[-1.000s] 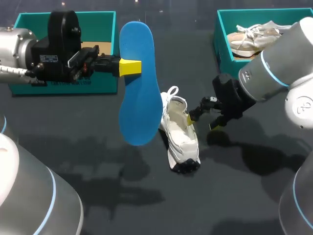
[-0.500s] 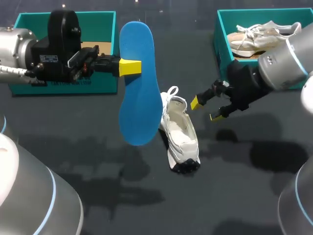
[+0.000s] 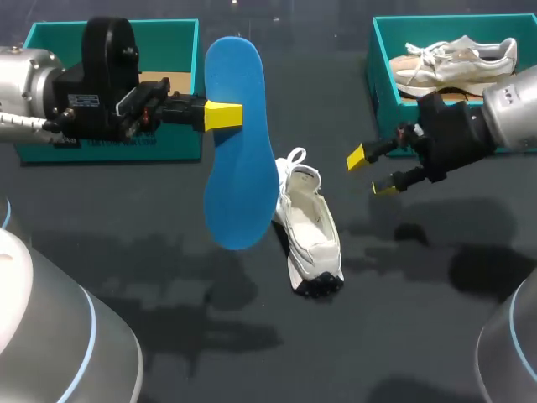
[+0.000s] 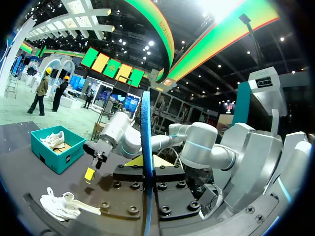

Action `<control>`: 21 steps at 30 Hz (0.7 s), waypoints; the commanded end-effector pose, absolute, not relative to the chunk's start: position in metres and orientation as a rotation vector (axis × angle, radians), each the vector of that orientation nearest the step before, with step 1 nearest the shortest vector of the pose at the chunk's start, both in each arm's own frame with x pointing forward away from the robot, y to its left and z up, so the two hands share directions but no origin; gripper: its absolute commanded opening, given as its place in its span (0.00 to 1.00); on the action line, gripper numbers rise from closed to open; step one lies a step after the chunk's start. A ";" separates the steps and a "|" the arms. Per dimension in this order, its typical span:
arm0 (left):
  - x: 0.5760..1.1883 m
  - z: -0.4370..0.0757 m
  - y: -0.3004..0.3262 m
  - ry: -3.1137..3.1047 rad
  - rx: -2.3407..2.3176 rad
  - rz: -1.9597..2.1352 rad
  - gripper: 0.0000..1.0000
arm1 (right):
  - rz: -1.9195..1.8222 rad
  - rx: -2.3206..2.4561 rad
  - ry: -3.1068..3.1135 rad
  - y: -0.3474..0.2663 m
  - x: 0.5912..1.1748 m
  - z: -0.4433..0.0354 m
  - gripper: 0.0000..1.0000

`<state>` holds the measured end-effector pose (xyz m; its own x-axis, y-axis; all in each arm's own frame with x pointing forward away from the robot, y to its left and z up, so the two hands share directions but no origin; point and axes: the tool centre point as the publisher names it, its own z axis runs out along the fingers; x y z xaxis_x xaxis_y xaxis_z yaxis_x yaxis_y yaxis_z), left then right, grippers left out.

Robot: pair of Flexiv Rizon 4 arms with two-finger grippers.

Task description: Take the shoe out of the shoebox, open the shoe tongue, remove and reinsert the insole, then place the shoe into the shoebox

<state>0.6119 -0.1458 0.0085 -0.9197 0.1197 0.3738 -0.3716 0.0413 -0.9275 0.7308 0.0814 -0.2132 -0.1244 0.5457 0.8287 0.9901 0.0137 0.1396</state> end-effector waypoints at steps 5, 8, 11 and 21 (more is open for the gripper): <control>0.612 0.008 -0.147 -1.975 0.255 1.943 0.00 | -1.054 -1.541 -1.626 0.070 0.721 -0.204 1.00; 0.611 -0.001 -0.153 -2.076 0.144 1.984 0.00 | -1.054 -1.541 -1.626 0.070 0.721 -0.204 1.00; 0.614 -0.013 -0.160 -2.146 0.009 1.999 0.00 | -1.054 -1.541 -1.625 0.070 0.721 -0.204 1.00; 0.635 -0.018 -0.178 -2.458 -0.688 2.210 0.00 | -1.179 -1.334 -1.388 0.073 0.730 -0.184 1.00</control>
